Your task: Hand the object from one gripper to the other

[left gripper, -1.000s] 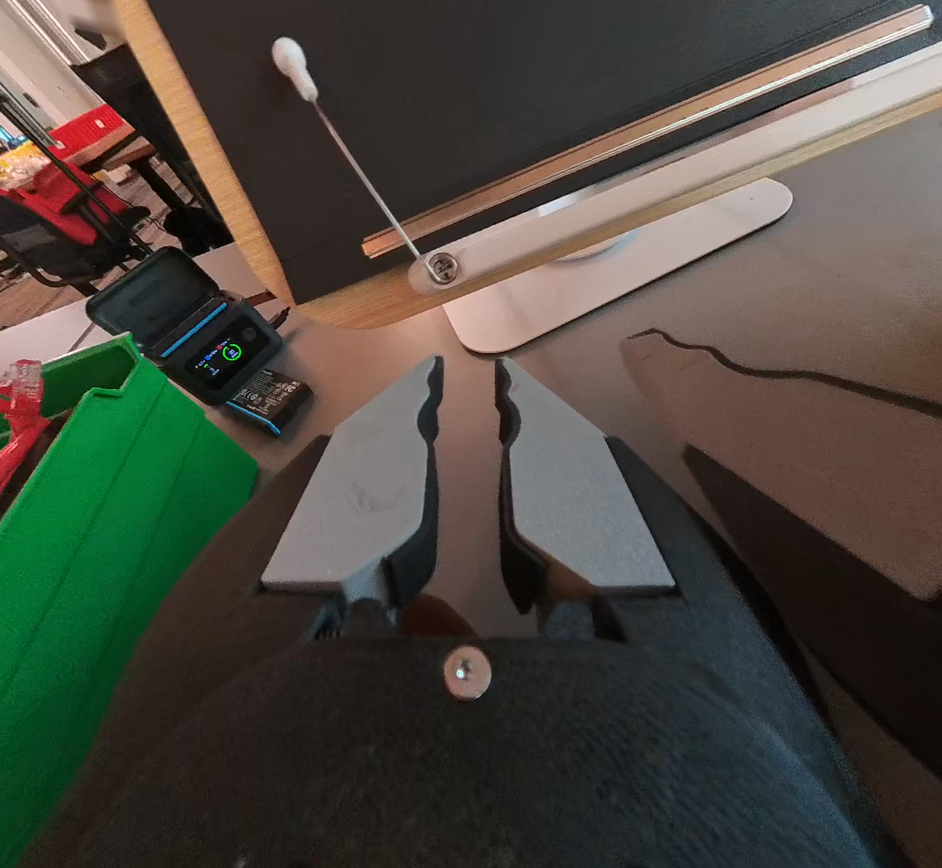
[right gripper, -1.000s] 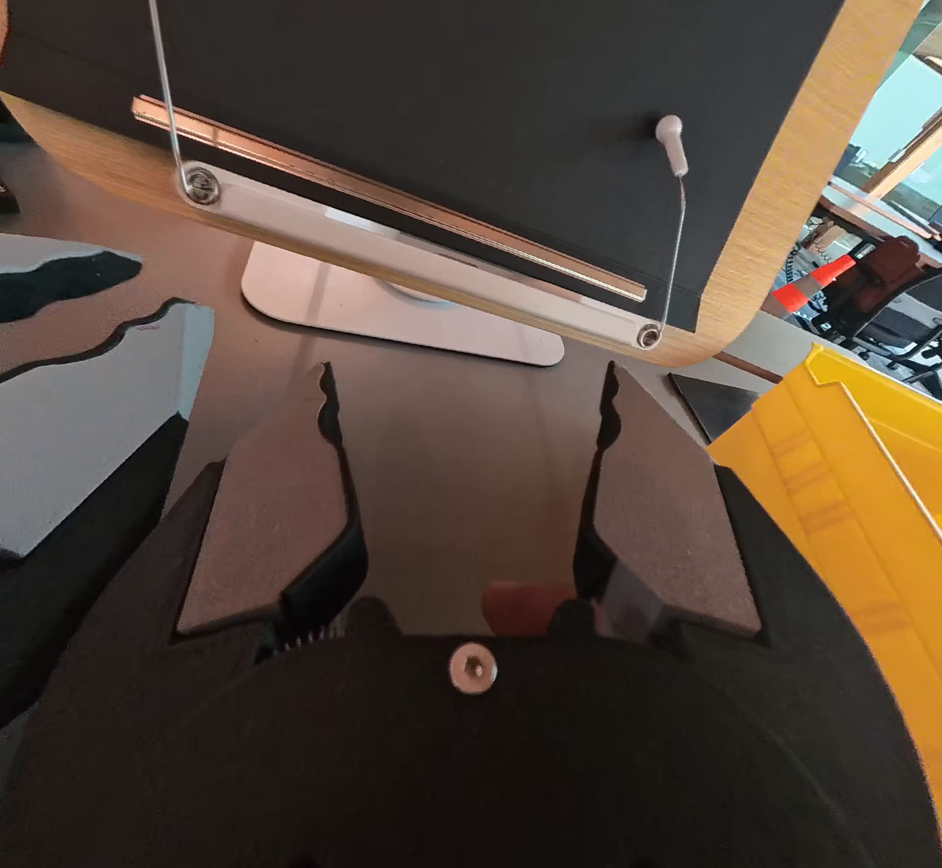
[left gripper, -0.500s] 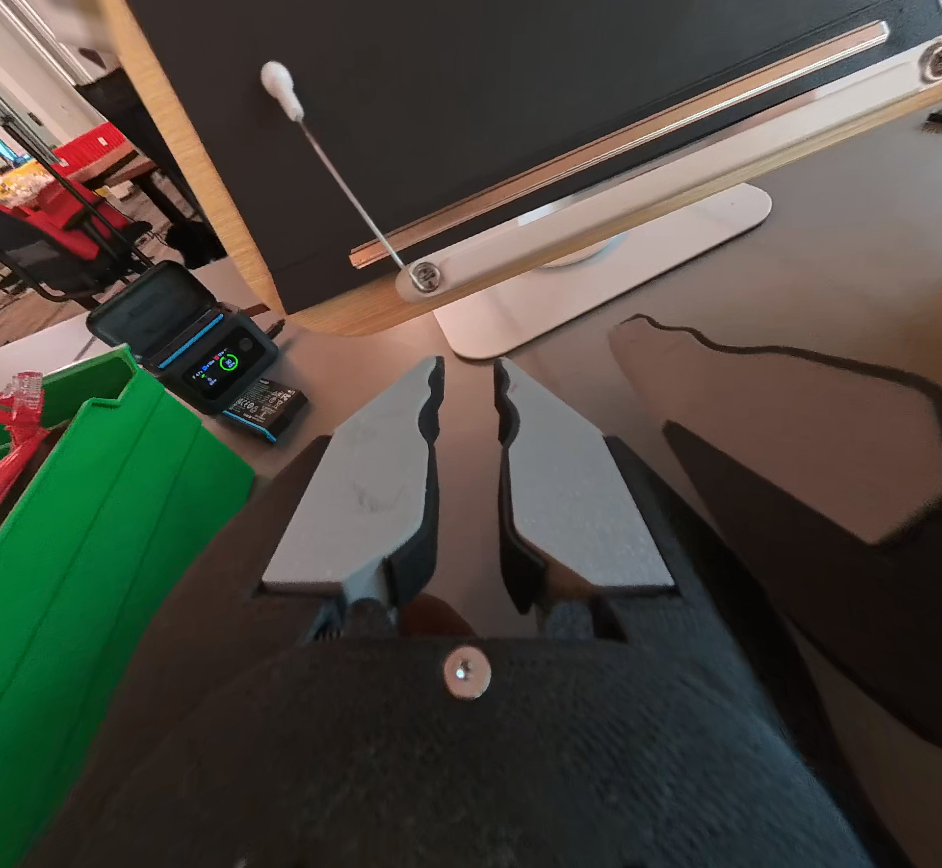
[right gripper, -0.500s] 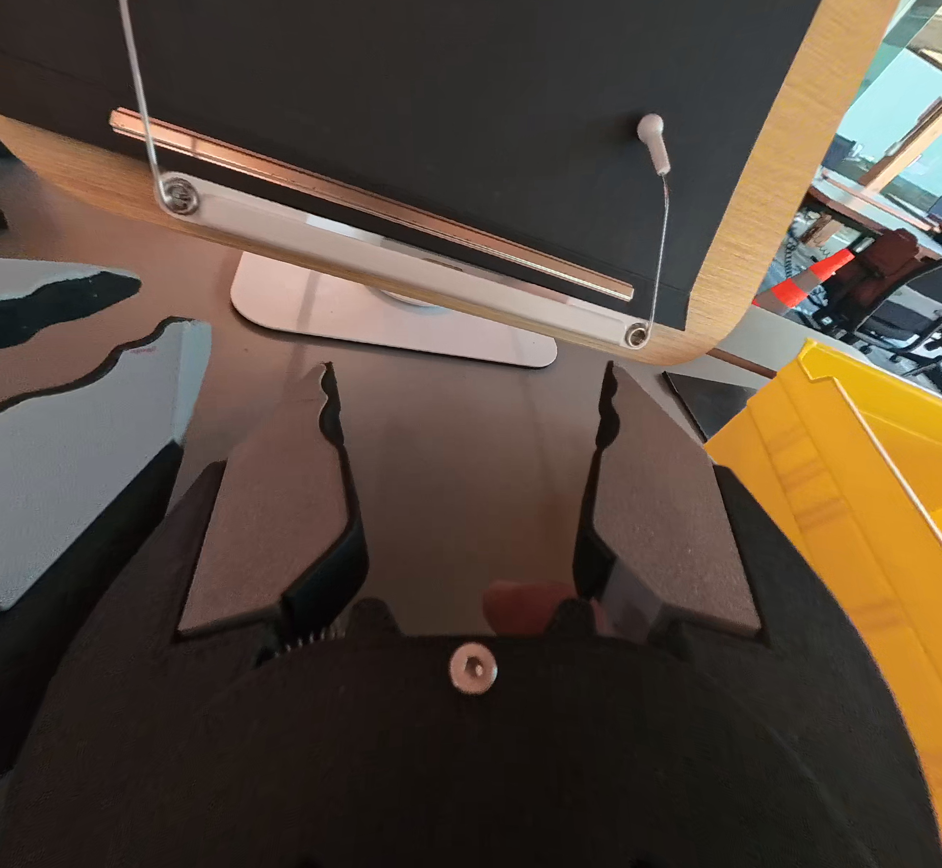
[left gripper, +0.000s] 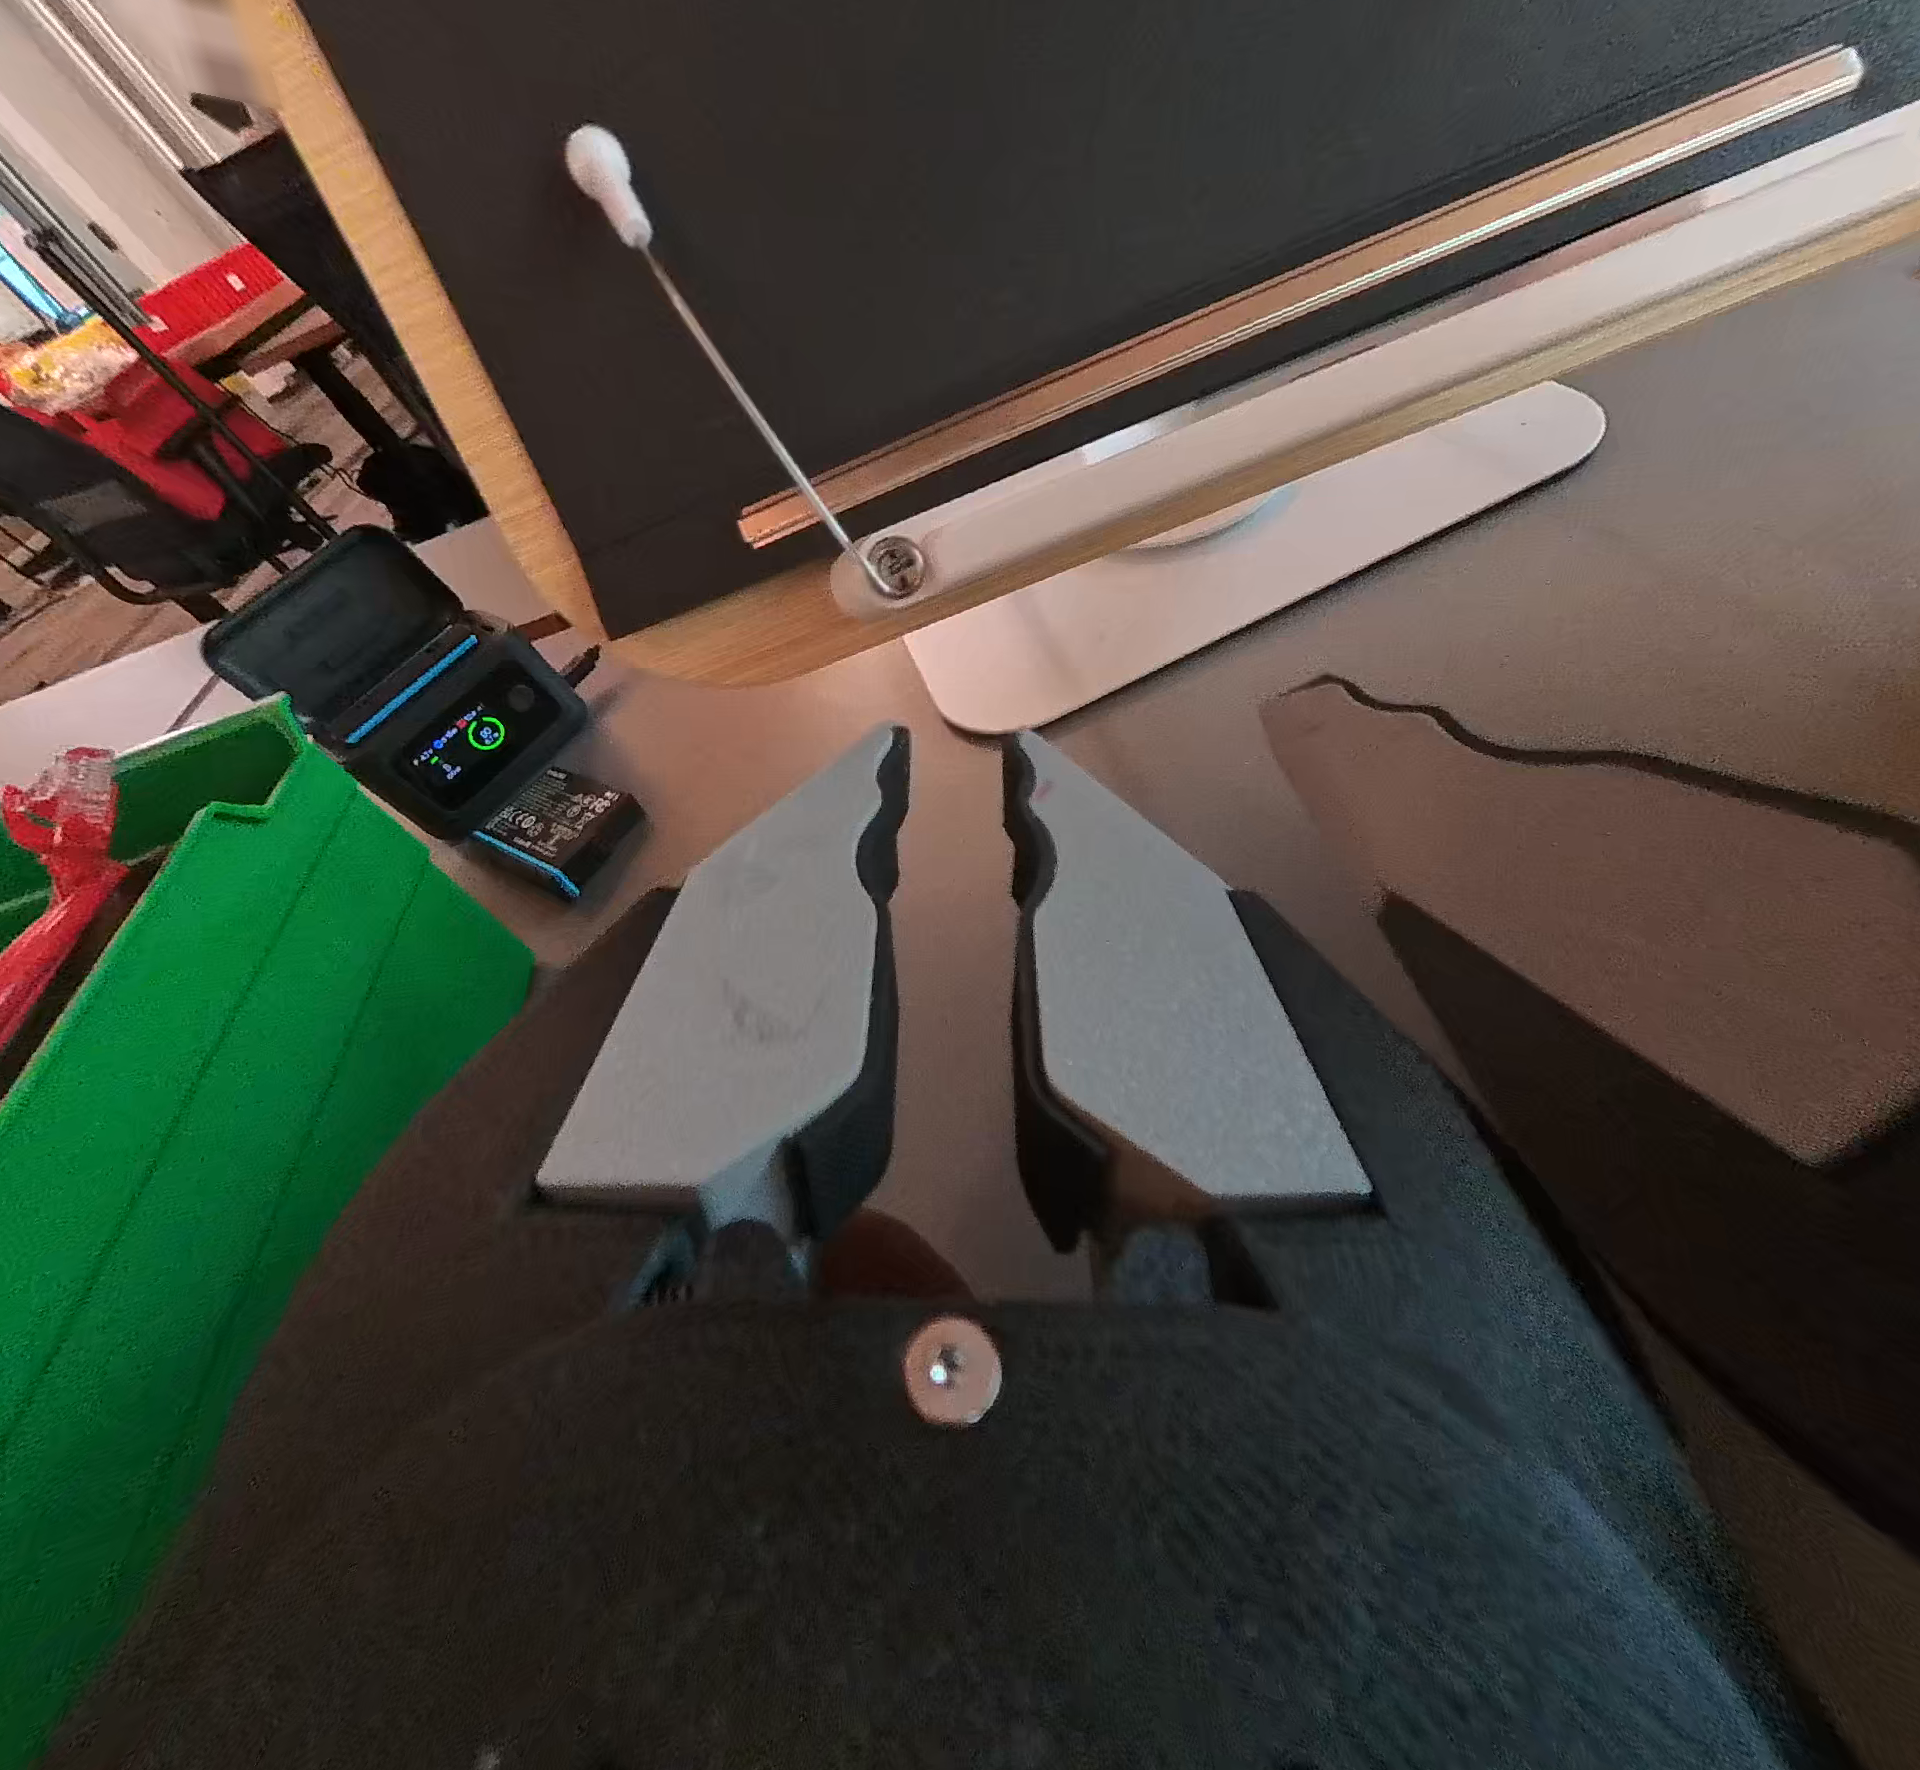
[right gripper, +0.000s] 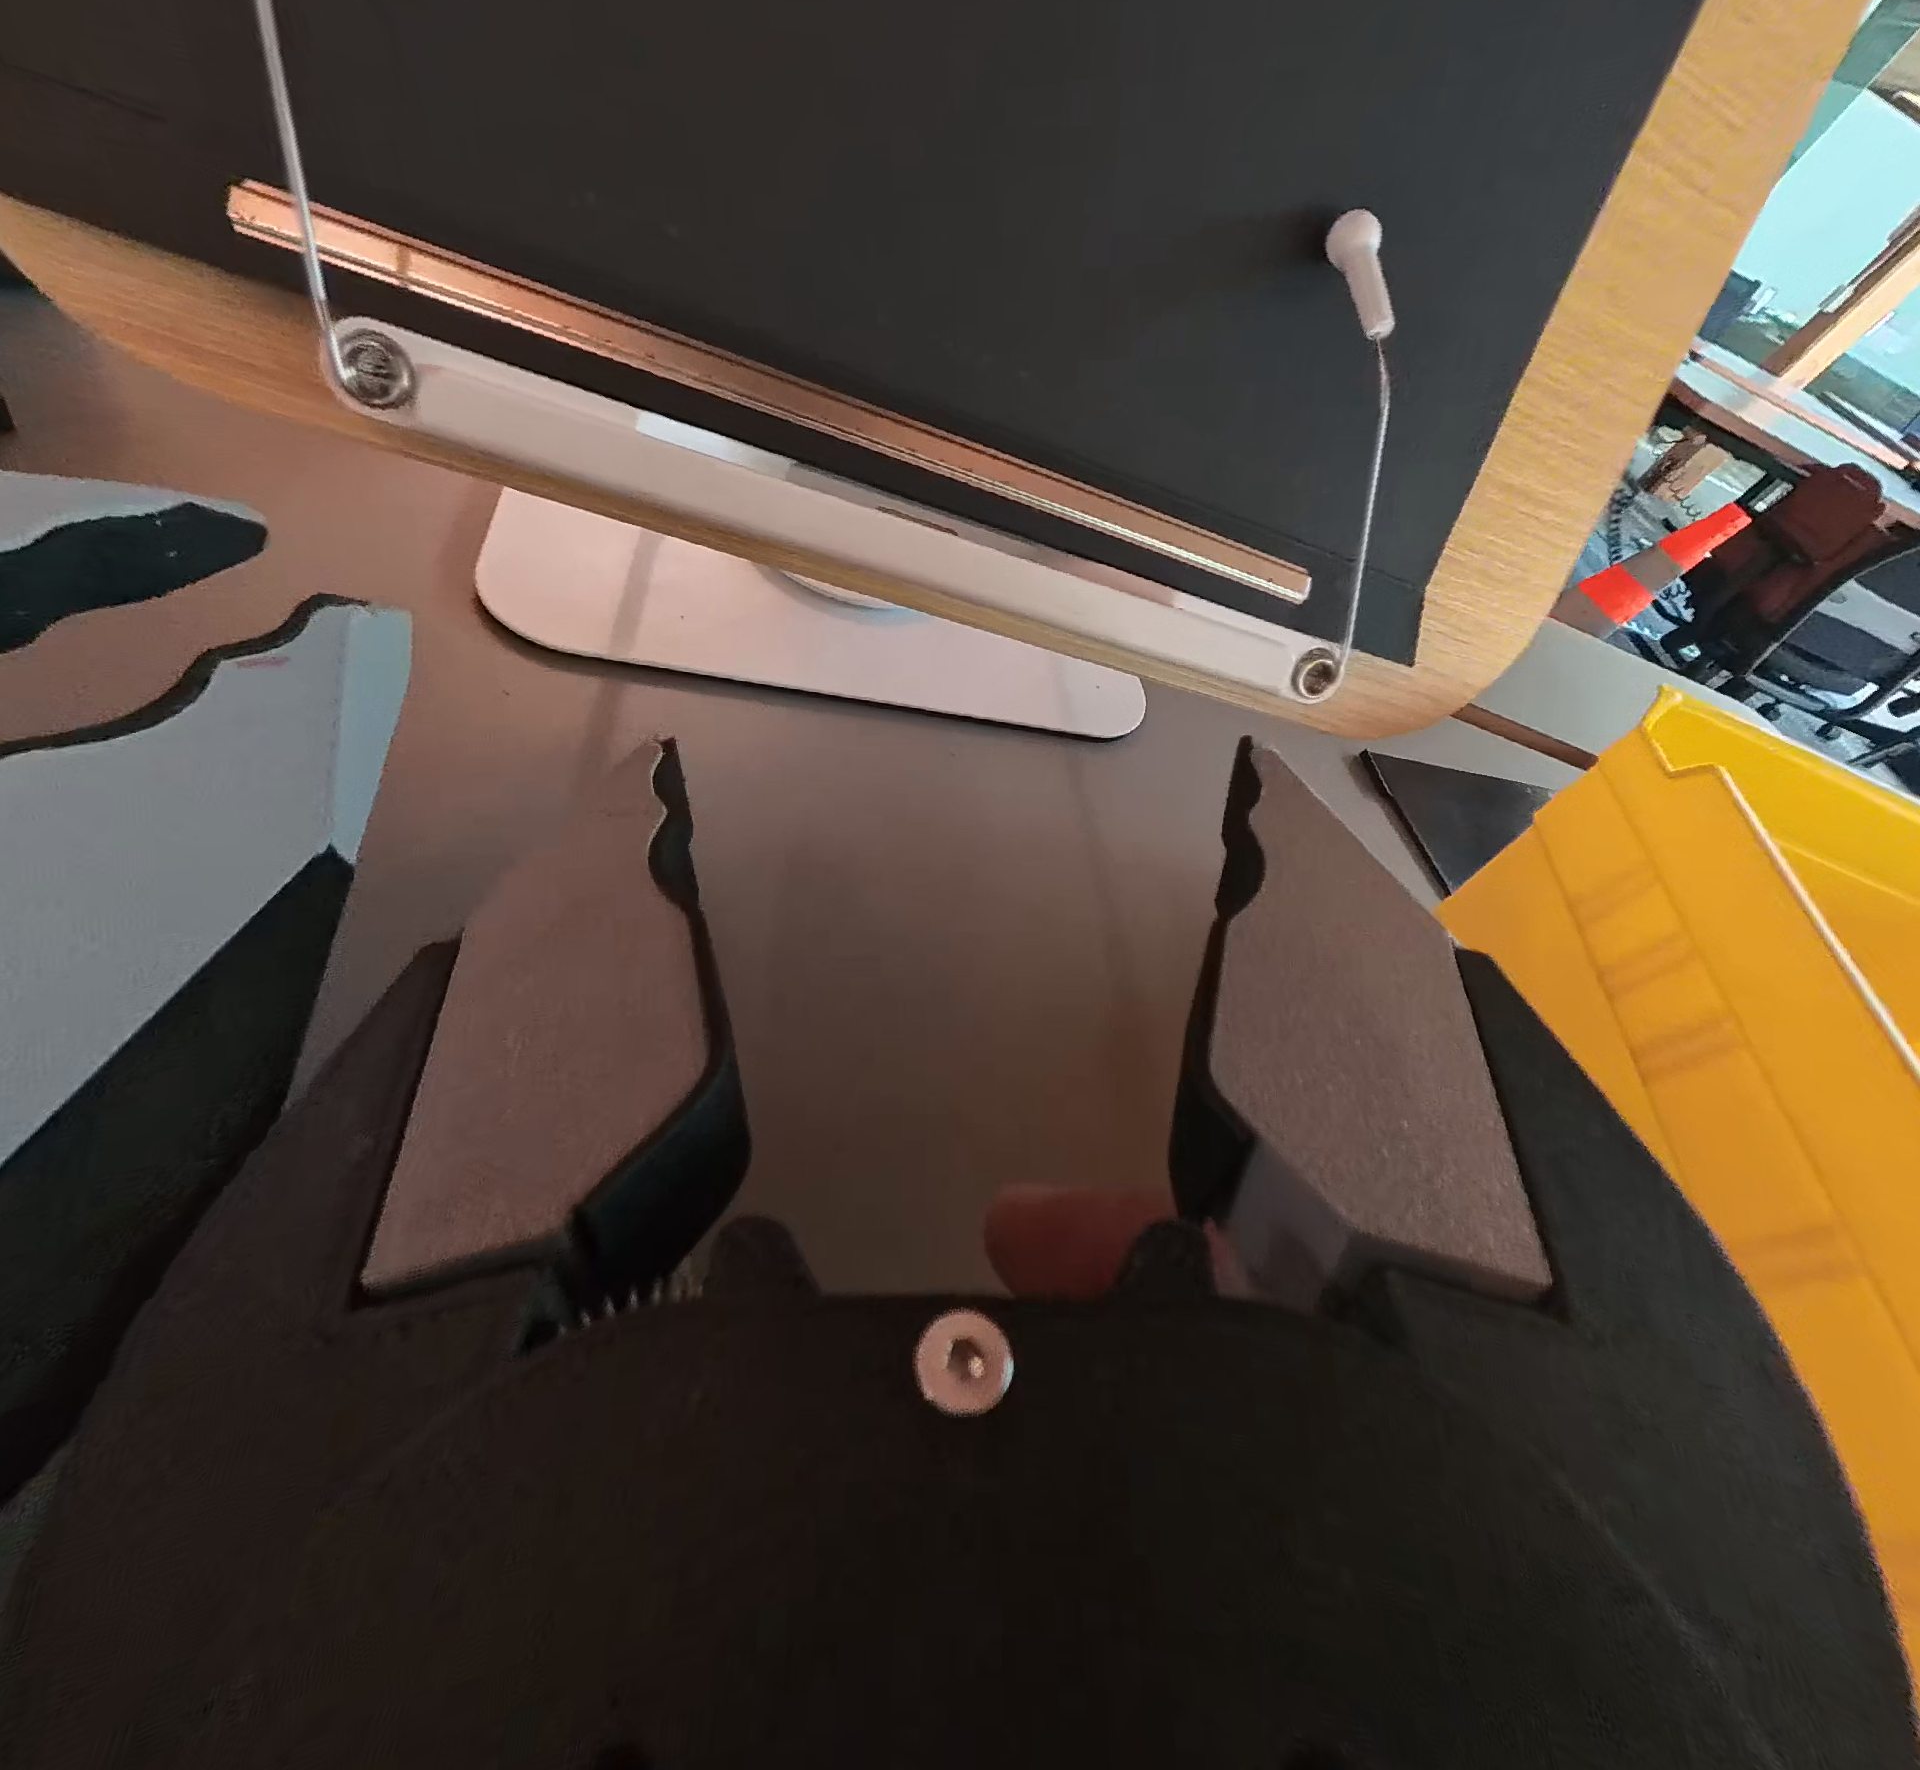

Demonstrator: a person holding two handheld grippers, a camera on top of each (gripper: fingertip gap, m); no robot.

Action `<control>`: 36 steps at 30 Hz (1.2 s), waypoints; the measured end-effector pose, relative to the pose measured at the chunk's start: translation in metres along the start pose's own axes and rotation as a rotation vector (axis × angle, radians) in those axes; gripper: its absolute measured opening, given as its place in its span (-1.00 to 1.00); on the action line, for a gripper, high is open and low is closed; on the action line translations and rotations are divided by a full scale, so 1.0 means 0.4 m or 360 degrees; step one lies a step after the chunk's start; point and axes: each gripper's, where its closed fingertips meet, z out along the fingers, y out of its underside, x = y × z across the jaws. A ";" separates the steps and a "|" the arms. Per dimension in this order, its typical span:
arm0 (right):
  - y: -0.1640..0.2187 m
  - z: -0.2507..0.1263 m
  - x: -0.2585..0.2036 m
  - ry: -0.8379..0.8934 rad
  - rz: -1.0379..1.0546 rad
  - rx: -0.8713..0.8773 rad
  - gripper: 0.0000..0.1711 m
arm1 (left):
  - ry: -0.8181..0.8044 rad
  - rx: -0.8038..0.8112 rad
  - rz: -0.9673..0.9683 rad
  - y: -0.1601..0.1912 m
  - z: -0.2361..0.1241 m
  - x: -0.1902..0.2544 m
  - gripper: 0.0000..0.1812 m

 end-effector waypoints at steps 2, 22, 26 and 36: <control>-0.003 -0.001 0.000 0.0007 -0.0005 0.0010 0.17 | 0.0008 -0.0005 -0.0011 0.003 -0.001 -0.001 -0.83; -0.003 0.001 0.002 0.0010 -0.0002 0.0016 0.13 | 0.0035 -0.0018 -0.0026 0.005 -0.002 0.010 -0.85; 0.010 0.010 0.015 0.0007 0.0038 -0.0019 0.16 | 0.0019 0.0038 0.0059 -0.011 -0.014 0.027 -0.86; 0.019 0.015 0.016 0.0008 0.0038 -0.0036 0.14 | 0.0013 0.0050 0.0068 -0.015 -0.015 0.035 -0.94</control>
